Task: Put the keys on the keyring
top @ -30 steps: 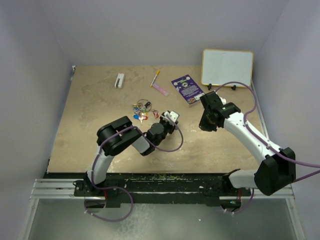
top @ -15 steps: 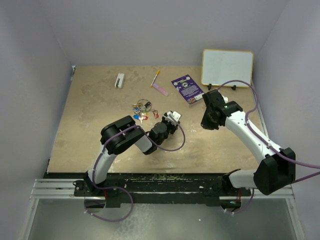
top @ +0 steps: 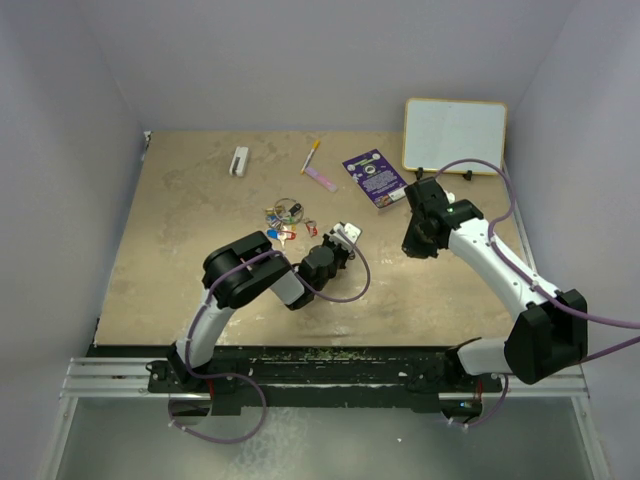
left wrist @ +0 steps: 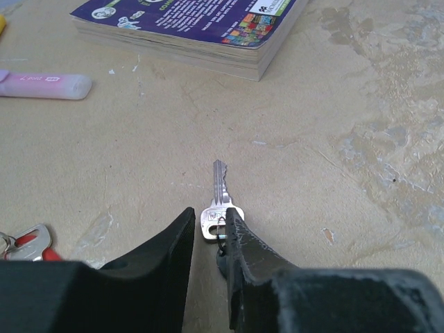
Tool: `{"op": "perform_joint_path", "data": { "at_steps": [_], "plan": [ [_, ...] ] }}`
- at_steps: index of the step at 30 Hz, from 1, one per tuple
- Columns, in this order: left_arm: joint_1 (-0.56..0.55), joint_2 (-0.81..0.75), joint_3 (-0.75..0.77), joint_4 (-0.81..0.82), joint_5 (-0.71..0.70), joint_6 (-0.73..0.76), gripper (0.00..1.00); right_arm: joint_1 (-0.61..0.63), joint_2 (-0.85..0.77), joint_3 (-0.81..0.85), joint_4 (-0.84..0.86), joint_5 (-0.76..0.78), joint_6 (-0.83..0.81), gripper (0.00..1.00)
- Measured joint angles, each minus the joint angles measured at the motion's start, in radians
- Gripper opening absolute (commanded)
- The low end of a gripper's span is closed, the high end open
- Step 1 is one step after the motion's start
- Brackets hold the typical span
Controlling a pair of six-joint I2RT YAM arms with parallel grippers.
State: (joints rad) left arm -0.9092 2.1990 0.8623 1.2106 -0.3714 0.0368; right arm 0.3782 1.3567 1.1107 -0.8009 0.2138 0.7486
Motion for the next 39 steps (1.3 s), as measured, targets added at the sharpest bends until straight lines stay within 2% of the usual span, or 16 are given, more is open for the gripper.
{"op": "perform_joint_path", "data": {
  "at_steps": [13, 19, 21, 22, 26, 34, 35, 37, 38, 39],
  "plan": [
    [0.000, 0.008, 0.000, 0.007, 0.000, -0.003, 0.30, -0.006, 0.000, 0.004, -0.002, -0.004, -0.001, 0.06],
    [0.000, 0.008, 0.015, -0.015, 0.004, -0.017, 0.16, -0.006, 0.000, 0.008, -0.003, -0.004, -0.001, 0.06],
    [0.000, 0.008, 0.018, -0.021, 0.009, -0.018, 0.06, -0.006, 0.000, 0.008, -0.003, -0.004, -0.001, 0.05],
    [0.000, 0.008, 0.018, -0.022, 0.010, -0.018, 0.04, -0.006, 0.000, 0.008, -0.003, -0.004, -0.001, 0.04],
    [0.000, 0.008, 0.019, -0.024, 0.016, -0.019, 0.04, -0.006, 0.000, 0.008, -0.005, -0.004, 0.000, 0.00],
    [0.000, -0.028, -0.041, 0.003, 0.015, 0.007, 0.04, -0.006, -0.013, 0.016, -0.003, 0.005, -0.017, 0.00],
    [0.001, -0.052, -0.052, -0.011, 0.011, 0.014, 0.04, -0.006, -0.023, 0.022, 0.002, 0.008, -0.026, 0.06],
    [0.008, -0.136, -0.055, -0.084, 0.004, 0.035, 0.04, -0.006, -0.070, 0.029, 0.046, 0.019, -0.058, 0.47],
    [0.014, -0.190, -0.051, -0.130, 0.004, 0.036, 0.04, -0.006, -0.105, 0.029, 0.082, 0.024, -0.075, 0.57],
    [0.026, -0.255, -0.042, -0.179, 0.007, 0.033, 0.04, -0.006, -0.148, 0.029, 0.127, 0.028, -0.096, 0.60]
  ]
}}
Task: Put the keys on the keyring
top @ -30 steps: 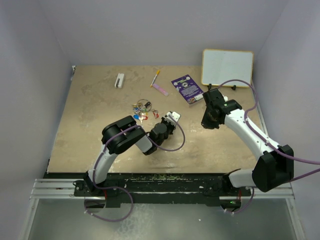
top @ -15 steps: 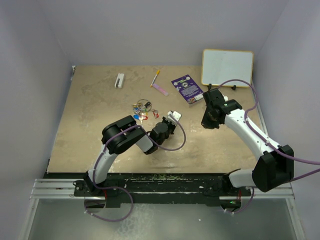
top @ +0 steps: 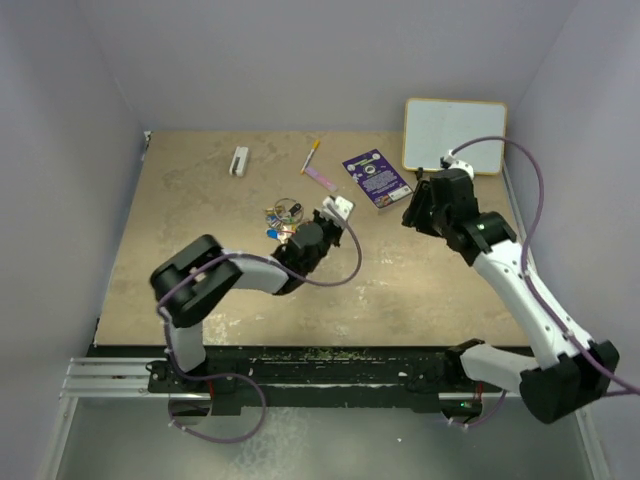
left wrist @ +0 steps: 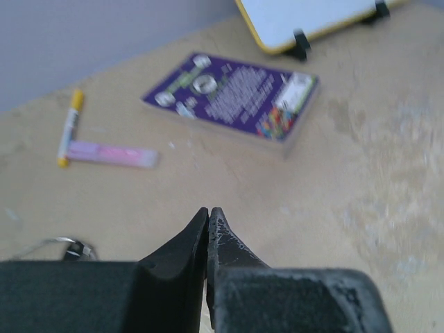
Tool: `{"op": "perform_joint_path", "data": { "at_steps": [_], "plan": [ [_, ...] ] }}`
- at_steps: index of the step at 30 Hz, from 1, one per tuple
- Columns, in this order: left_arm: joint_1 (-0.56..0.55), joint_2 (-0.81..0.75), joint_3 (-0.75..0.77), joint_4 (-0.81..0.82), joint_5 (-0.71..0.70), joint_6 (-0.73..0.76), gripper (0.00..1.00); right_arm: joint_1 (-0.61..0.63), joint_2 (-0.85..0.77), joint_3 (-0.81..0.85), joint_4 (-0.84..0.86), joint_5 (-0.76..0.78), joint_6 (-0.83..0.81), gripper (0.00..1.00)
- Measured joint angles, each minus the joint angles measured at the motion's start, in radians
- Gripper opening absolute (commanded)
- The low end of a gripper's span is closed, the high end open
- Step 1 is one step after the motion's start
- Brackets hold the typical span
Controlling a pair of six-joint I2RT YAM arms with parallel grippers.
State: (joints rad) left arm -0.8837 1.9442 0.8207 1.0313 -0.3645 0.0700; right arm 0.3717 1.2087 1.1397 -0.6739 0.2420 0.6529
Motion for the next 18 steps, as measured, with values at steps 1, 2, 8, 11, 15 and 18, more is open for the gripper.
{"op": "perform_joint_path", "data": {
  "at_steps": [1, 2, 8, 11, 15, 18],
  "plan": [
    [0.014, -0.052, 0.014, -0.043, 0.002, -0.007, 0.04, 0.000, -0.043, 0.000, 0.055, 0.001, -0.029, 0.59],
    [0.034, -0.114, 0.039, -0.102, 0.006, -0.018, 0.04, 0.000, -0.073, -0.001, 0.102, 0.000, -0.048, 0.56],
    [0.188, -0.378, 0.180, -0.433, 0.019, -0.113, 0.04, -0.003, 0.024, 0.064, 0.341, -0.130, -0.144, 0.33],
    [0.272, -0.460, 0.219, -0.614, 0.040, -0.164, 0.04, -0.001, 0.224, 0.147, 0.436, -0.237, -0.159, 0.29],
    [0.389, -0.516, 0.267, -0.841, 0.095, -0.230, 0.04, 0.036, 0.470, 0.235, 0.474, -0.329, -0.159, 0.29],
    [0.484, -0.543, 0.284, -0.975, 0.133, -0.272, 0.04, 0.100, 0.623, 0.367, 0.458, -0.345, -0.168, 0.30]
  ]
}}
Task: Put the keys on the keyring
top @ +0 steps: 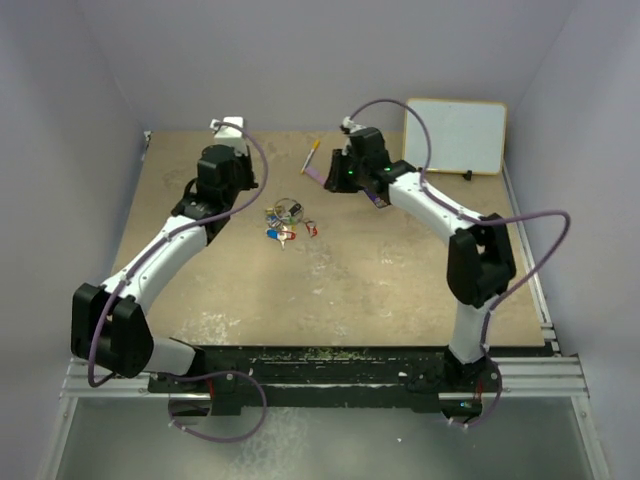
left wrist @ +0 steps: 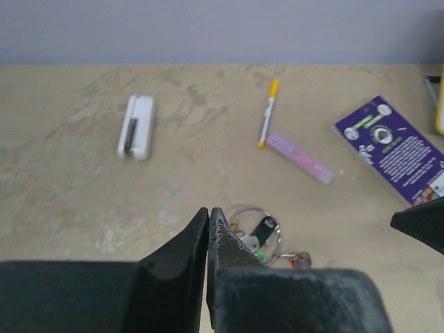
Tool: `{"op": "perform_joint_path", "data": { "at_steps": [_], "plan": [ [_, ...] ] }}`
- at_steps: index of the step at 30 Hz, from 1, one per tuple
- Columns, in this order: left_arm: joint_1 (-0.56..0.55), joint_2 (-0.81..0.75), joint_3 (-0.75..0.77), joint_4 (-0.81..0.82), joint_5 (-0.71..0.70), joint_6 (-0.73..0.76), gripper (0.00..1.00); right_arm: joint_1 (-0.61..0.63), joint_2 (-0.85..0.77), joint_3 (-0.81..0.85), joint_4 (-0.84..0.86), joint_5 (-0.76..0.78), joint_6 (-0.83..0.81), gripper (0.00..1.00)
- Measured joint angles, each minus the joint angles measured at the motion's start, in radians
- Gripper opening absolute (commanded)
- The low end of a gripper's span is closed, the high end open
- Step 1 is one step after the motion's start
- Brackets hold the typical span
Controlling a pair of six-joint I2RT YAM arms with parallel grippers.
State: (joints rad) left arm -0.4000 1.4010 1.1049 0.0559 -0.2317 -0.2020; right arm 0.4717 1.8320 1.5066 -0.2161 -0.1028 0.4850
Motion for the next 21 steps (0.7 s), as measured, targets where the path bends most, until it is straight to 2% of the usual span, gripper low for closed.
{"op": "perform_joint_path", "data": {
  "at_steps": [5, 10, 15, 21],
  "plan": [
    [0.114, -0.038, 0.003, -0.134, 0.048, -0.046, 0.04, 0.120, 0.197, 0.267, -0.028, -0.023, -0.016, 0.30],
    [0.195, -0.057, 0.003, -0.200, 0.090, -0.092, 0.04, 0.197, 0.330, 0.431, -0.055, -0.048, -0.024, 0.29],
    [0.250, -0.066, -0.007, -0.215, 0.111, -0.129, 0.04, 0.208, 0.405, 0.448, -0.076, -0.077, -0.021, 0.29],
    [0.254, -0.073, -0.021, -0.215, 0.147, -0.165, 0.04, 0.199, 0.445, 0.414, -0.078, -0.095, -0.010, 0.28]
  ]
}}
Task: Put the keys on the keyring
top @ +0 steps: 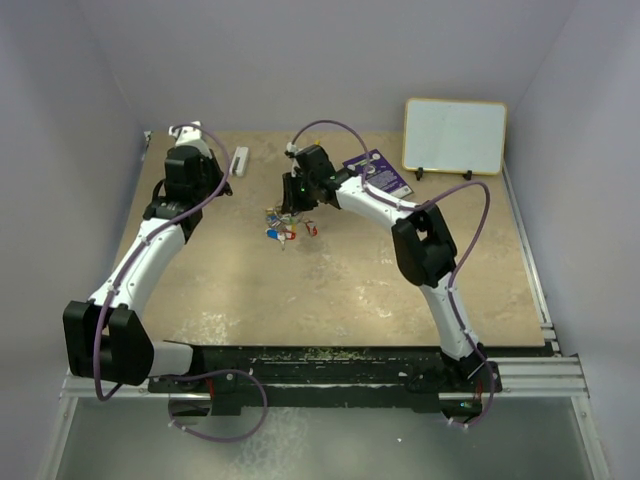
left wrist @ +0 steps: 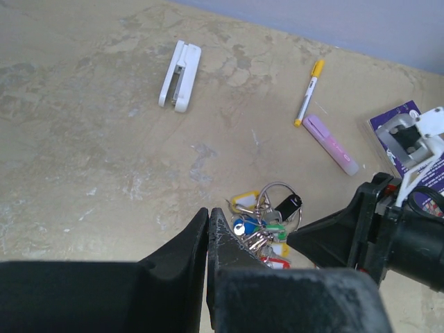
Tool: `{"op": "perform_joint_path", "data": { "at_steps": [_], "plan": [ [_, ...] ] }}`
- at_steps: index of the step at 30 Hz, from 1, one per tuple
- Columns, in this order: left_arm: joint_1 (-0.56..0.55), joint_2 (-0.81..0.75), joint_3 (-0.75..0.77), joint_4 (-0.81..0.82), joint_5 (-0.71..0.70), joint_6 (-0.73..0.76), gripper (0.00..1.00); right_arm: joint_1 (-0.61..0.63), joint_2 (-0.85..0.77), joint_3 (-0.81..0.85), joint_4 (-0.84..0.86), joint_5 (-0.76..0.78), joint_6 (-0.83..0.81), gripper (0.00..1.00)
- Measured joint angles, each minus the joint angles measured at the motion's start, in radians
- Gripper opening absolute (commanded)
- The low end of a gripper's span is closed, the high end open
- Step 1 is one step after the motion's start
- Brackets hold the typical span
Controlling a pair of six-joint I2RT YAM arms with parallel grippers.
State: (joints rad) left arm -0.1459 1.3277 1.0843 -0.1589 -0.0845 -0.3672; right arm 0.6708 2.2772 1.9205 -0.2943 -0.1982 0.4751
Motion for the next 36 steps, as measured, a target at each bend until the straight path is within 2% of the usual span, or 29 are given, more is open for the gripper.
{"op": "perform_joint_path", "data": {
  "at_steps": [14, 19, 28, 36],
  "plan": [
    [0.000, 0.000, -0.022, 0.001, 0.031, -0.064, 0.04, -0.003, 0.062, -0.039, 0.005, -0.001, 0.036, 0.30],
    [0.000, 0.000, -0.038, 0.000, 0.039, -0.069, 0.04, -0.008, 0.042, -0.112, 0.027, -0.003, 0.055, 0.31],
    [0.000, 0.000, -0.053, 0.001, 0.074, -0.091, 0.04, -0.023, -0.127, -0.359, 0.005, 0.032, 0.096, 0.31],
    [0.001, 0.000, -0.072, 0.004, 0.093, -0.110, 0.04, -0.031, -0.379, -0.678, -0.140, 0.083, 0.207, 0.32]
  ]
}}
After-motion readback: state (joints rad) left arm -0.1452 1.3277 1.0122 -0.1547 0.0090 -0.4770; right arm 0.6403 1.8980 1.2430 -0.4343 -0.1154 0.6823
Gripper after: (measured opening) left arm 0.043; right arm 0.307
